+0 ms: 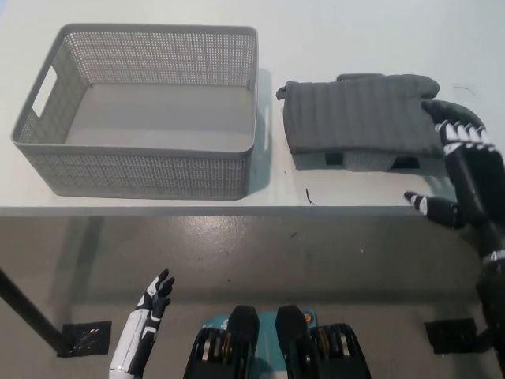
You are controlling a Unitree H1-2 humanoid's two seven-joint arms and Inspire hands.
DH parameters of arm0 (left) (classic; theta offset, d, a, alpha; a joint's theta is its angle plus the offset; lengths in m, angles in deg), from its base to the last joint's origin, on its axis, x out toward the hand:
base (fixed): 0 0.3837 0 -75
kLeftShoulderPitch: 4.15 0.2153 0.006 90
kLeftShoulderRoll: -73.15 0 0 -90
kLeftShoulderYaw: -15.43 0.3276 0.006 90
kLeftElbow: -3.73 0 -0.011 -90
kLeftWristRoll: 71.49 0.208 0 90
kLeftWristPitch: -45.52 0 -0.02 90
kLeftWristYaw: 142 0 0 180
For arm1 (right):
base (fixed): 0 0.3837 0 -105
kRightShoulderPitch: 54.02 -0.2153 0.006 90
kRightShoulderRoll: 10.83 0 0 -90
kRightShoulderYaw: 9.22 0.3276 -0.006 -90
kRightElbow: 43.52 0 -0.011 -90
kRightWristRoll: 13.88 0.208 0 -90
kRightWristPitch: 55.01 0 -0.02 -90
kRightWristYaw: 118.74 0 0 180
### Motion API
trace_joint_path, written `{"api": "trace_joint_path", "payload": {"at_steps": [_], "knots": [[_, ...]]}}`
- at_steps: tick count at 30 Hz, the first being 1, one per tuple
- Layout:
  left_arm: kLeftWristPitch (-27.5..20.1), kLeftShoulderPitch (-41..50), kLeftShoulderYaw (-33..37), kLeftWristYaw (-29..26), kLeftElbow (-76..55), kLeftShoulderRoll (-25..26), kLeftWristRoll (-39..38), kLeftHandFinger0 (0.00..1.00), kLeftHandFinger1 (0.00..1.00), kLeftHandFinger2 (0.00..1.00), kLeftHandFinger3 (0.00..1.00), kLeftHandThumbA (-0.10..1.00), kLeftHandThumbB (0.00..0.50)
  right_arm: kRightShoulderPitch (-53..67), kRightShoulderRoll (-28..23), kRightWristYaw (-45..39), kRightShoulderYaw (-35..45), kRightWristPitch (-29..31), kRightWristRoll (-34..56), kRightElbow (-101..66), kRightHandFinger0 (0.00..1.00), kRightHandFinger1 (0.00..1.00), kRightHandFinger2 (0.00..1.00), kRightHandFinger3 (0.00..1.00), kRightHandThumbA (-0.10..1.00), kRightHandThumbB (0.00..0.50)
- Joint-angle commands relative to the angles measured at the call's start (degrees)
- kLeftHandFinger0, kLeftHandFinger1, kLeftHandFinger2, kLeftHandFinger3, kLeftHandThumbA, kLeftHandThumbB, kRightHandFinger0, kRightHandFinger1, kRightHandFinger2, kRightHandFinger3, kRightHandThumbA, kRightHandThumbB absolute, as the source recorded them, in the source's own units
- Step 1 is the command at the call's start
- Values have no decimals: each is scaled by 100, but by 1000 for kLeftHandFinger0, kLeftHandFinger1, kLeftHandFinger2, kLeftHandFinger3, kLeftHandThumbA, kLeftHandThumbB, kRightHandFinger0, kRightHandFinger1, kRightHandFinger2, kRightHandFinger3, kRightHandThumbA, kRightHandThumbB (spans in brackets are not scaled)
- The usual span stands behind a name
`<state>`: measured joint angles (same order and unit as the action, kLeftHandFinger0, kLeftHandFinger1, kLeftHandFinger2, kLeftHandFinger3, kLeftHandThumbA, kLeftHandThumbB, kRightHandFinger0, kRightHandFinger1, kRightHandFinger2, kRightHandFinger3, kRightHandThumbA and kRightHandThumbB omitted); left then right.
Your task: Usethe right hand to pick up a oven gloves on top of a leveled container and place it into another larger container on the left side
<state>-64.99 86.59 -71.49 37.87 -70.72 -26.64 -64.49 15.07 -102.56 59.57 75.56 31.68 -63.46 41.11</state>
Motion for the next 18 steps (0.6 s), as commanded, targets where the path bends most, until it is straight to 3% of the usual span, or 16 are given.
{"api": "trace_joint_path", "payload": {"at_steps": [1,8,18], "knots": [[-636,-36,61,-16,-200,69,103,1000,1000,1000,1000,1000,97,-490,-240,164,-46,-527,-942,-30,1000,1000,1000,1000,1000,264],[-636,-32,56,-37,-194,57,158,1000,1000,1000,1000,1000,126,-645,-265,158,-188,-653,-1064,312,1000,1000,1000,1000,1000,275],[-642,-24,86,-43,-196,58,225,1000,1000,1000,1000,1000,123,-936,-95,350,-380,-792,-1004,948,1000,1000,1000,1000,1000,307]]}}
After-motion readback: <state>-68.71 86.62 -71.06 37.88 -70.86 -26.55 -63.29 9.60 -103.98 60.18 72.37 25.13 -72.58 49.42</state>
